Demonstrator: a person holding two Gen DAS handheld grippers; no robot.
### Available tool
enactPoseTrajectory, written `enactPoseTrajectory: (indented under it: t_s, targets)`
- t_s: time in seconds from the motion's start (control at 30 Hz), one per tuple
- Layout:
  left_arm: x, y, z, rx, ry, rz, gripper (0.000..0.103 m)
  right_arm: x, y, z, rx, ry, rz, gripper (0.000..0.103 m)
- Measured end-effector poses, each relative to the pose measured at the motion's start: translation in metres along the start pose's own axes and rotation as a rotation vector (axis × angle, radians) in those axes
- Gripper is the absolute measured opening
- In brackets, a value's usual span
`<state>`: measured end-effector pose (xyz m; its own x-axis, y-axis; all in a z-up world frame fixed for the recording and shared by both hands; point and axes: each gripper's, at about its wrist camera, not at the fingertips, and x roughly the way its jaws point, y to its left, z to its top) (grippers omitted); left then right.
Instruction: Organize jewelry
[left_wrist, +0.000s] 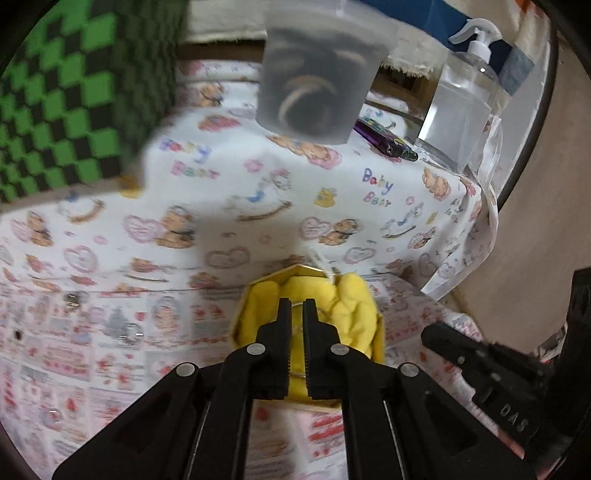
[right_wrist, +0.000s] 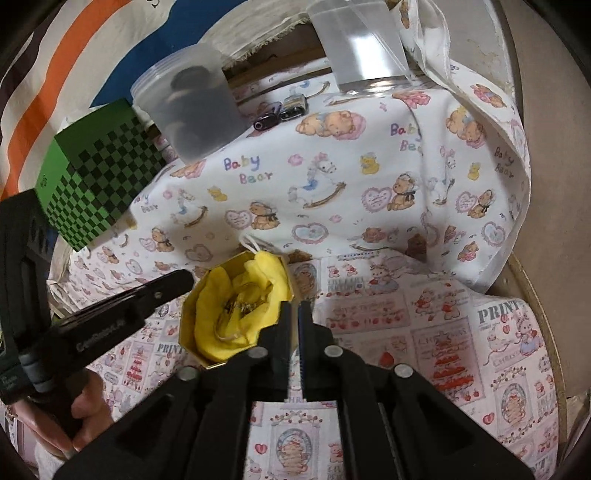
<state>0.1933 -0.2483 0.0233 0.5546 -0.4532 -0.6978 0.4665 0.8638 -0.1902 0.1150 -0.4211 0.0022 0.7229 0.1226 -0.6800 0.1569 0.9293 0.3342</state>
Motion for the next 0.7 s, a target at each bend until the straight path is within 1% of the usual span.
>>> enactPoseTrajectory:
  t_s: [0.03,0.07,0.1,0.13,0.2,0.23,0.27,0.33,0.4,0.43,0.47,0.53,0.57,0.6,0.67,0.7]
  targets:
    - [-0.007,0.003,-0.002,0.008,-0.014,0.015,0.013,-0.001,0.001,-0.001,-0.003,-0.006,0.004,0.017]
    - [-0.015,0.006,-0.004,0.018,-0.031,0.033,0.022,-0.001,0.003,-0.001,-0.007,-0.012,0.008,0.025]
    - [-0.024,0.010,-0.005,0.030,-0.052,0.053,0.027,-0.003,0.005,-0.001,-0.014,-0.018,0.013,0.025]
    - [-0.035,0.012,-0.008,0.048,-0.077,0.078,0.028,-0.004,0.008,-0.002,-0.023,-0.023,0.020,0.025]
    - [-0.055,0.019,-0.014,0.082,-0.121,0.126,0.029,-0.007,0.015,-0.003,-0.048,-0.033,0.047,0.030]
    - [-0.065,0.022,-0.017,0.090,-0.141,0.150,0.029,-0.009,0.019,-0.005,-0.062,-0.044,0.049,0.037]
    - [-0.074,0.027,-0.021,0.092,-0.161,0.169,0.029,-0.010,0.023,-0.007,-0.074,-0.056,0.046,0.041]
    - [-0.089,0.036,-0.025,0.085,-0.192,0.184,0.030,-0.013,0.032,-0.011,-0.114,-0.082,0.031,0.044]
    - [-0.104,0.047,-0.030,0.055,-0.217,0.184,0.036,-0.014,0.040,-0.016,-0.148,-0.095,0.025,0.051]
    - [-0.111,0.054,-0.032,0.039,-0.230,0.188,0.037,-0.014,0.043,-0.018,-0.155,-0.103,0.022,0.055]
    - [-0.117,0.060,-0.034,0.023,-0.244,0.199,0.040,-0.013,0.045,-0.019,-0.155,-0.105,0.019,0.058]
    - [-0.128,0.072,-0.038,-0.004,-0.279,0.254,0.044,-0.014,0.046,-0.021,-0.134,-0.092,-0.006,0.062]
    - [-0.133,0.078,-0.041,-0.016,-0.297,0.276,0.048,-0.016,0.046,-0.021,-0.116,-0.089,-0.008,0.062]
    - [-0.137,0.085,-0.042,-0.023,-0.311,0.285,0.054,-0.021,0.046,-0.021,-0.095,-0.095,0.012,0.063]
    - [-0.143,0.100,-0.042,-0.031,-0.315,0.297,0.061,-0.030,0.049,-0.020,-0.084,-0.116,0.028,0.071]
    - [-0.145,0.107,-0.042,-0.045,-0.322,0.311,0.065,-0.034,0.052,-0.019,-0.087,-0.133,0.017,0.073]
